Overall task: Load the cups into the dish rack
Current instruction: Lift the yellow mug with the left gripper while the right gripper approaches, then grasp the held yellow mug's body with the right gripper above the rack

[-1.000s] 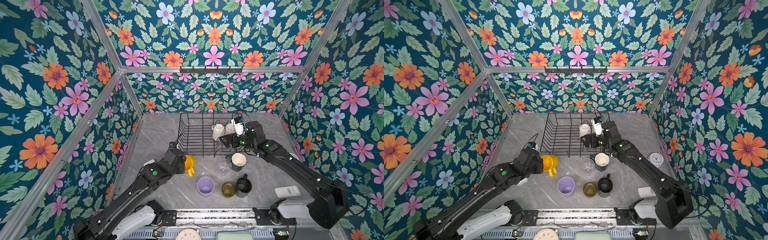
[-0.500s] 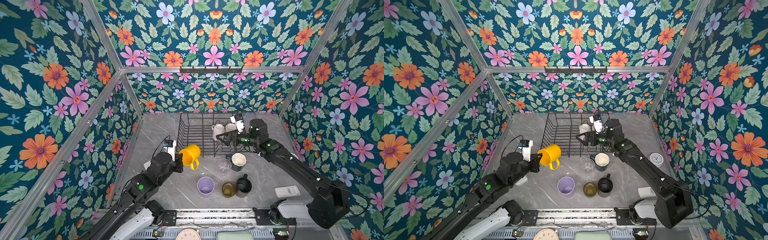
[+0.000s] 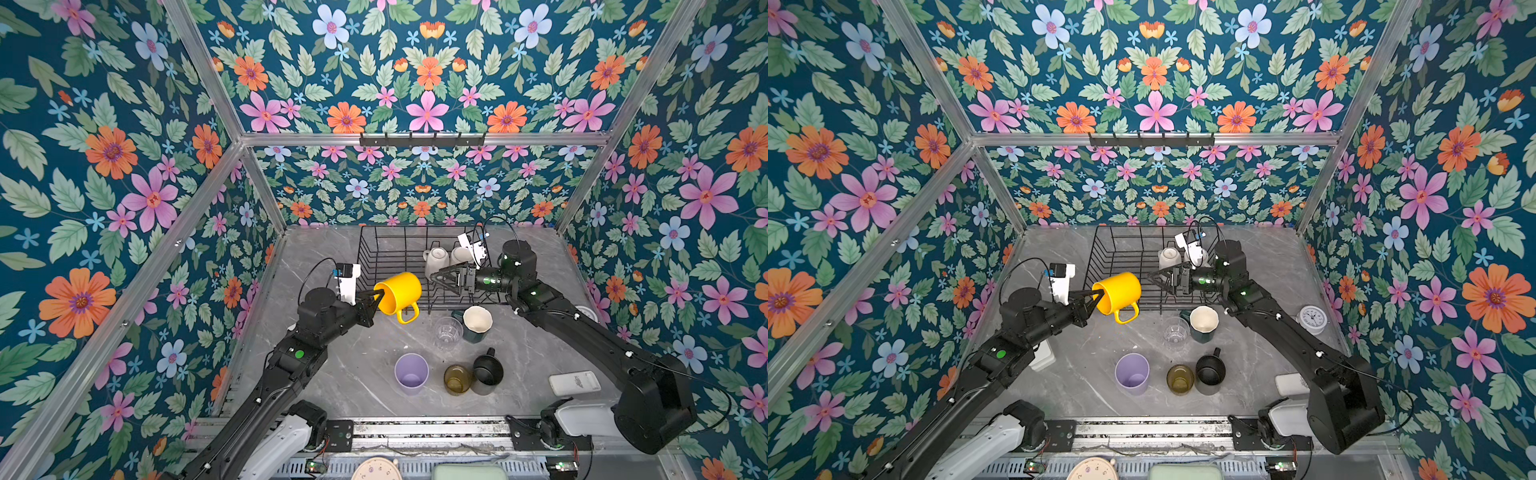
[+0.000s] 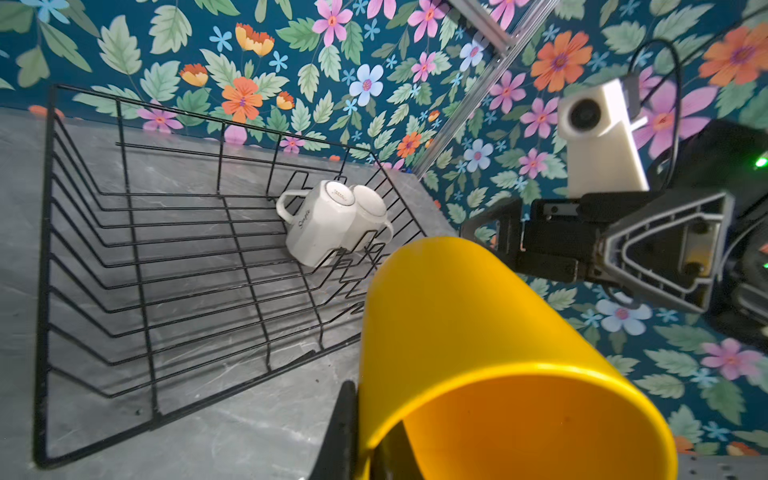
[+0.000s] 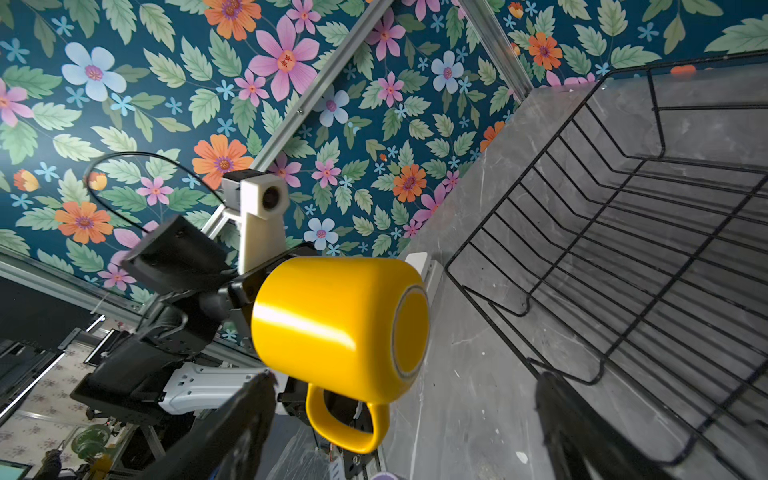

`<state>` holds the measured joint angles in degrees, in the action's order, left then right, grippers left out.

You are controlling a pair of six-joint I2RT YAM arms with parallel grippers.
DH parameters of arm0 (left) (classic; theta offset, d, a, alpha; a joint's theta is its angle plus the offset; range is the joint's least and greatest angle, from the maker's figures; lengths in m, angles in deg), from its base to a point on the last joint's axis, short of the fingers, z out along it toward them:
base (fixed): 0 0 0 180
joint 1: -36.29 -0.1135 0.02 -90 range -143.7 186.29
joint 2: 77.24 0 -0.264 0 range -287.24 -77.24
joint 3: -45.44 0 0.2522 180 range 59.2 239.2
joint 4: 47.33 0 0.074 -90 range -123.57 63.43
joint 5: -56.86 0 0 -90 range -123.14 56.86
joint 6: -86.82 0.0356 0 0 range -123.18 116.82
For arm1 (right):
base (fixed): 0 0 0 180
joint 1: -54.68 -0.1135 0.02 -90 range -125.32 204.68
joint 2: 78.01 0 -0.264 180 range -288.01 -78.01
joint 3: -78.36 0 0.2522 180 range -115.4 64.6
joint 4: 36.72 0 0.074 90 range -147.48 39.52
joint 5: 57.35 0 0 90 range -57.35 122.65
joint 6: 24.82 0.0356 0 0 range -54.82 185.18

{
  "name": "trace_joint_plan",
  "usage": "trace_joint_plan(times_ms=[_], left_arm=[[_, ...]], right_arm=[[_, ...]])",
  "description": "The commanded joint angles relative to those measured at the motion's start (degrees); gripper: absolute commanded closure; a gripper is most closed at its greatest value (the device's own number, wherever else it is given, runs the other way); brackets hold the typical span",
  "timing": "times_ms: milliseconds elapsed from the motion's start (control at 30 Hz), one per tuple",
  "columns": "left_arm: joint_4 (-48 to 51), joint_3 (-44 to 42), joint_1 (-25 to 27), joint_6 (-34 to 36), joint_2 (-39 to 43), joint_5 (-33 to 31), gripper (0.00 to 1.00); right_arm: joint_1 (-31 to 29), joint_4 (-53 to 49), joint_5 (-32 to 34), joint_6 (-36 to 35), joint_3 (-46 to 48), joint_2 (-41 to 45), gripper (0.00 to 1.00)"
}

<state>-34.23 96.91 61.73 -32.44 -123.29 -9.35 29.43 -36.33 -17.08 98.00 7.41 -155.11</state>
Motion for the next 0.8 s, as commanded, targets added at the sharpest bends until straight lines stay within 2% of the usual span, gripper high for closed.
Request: trace_joint_plan(times_ms=[0,267,467,767], left_arm=[[-19.4,-2.0,-3.4,-8.0,-1.1,15.6,1.0],[-28.9,-3.4,-3.8,-10.8,-5.0,23.6,1.0],[-30.5,-3.9,-3.7,-10.9,-6.8,24.6,1.0],[-31.8,-3.8,-3.8,-11.1,-8.0,25.6,1.0]], right_arm=[[0.1,5.6,-3.4,1.7,0.5,0.2,0.01],[0.1,8.5,-6.5,2.7,1.1,0.0,0.01],[-0.1,11.5,-10.6,4.8,0.5,-1.7,0.01],[-2.1,11.0,-12.1,4.2,-0.2,-3.1,0.01]])
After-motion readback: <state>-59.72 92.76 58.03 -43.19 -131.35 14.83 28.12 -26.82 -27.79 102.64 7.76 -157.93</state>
